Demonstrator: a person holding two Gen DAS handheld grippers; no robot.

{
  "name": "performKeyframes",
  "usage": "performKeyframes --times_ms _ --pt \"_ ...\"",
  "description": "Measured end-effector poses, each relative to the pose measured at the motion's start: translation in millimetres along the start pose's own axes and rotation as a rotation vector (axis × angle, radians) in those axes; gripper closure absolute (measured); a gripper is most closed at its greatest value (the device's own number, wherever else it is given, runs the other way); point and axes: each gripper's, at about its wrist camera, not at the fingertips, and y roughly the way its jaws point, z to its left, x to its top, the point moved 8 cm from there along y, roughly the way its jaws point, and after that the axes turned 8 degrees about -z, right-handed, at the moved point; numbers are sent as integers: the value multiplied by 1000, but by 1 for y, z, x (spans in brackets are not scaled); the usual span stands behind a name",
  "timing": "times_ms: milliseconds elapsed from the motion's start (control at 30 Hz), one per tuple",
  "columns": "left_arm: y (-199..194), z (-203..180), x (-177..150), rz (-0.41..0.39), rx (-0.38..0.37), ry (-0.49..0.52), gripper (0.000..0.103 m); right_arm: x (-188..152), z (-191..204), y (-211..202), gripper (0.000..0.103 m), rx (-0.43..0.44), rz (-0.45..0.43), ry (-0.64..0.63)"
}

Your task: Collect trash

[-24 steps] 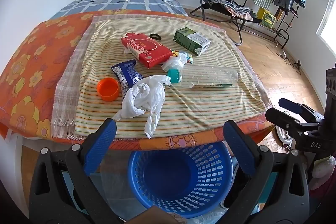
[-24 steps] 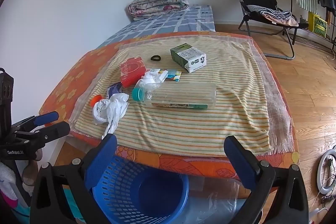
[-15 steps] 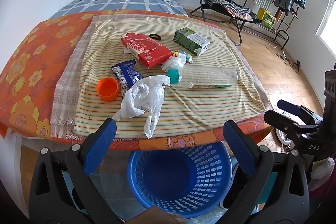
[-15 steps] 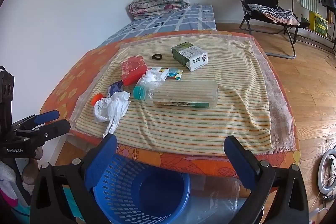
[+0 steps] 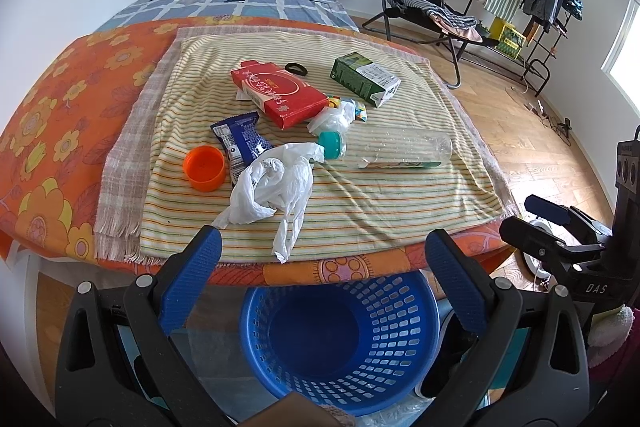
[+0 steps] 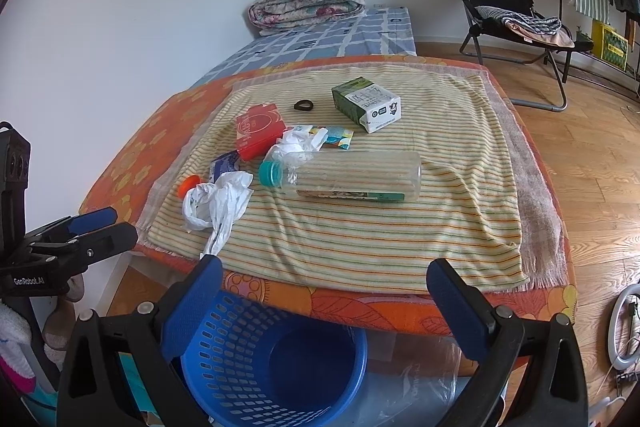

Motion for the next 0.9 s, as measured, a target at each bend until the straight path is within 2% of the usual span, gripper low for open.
performKeyframes --times_ms 333,533,667,900 --pt "0 0 0 0 -3 -1 0 -3 1 -1 0 6 40 8" --pt "0 1 0 0 -2 -1 0 -6 1 -3 0 22 94 16" --pt "1 4 0 1 0 -6 0 -4 1 -2 0 27 63 5" --pt "0 7 -3 2 11 -11 0 -5 3 1 0 49 60 -11"
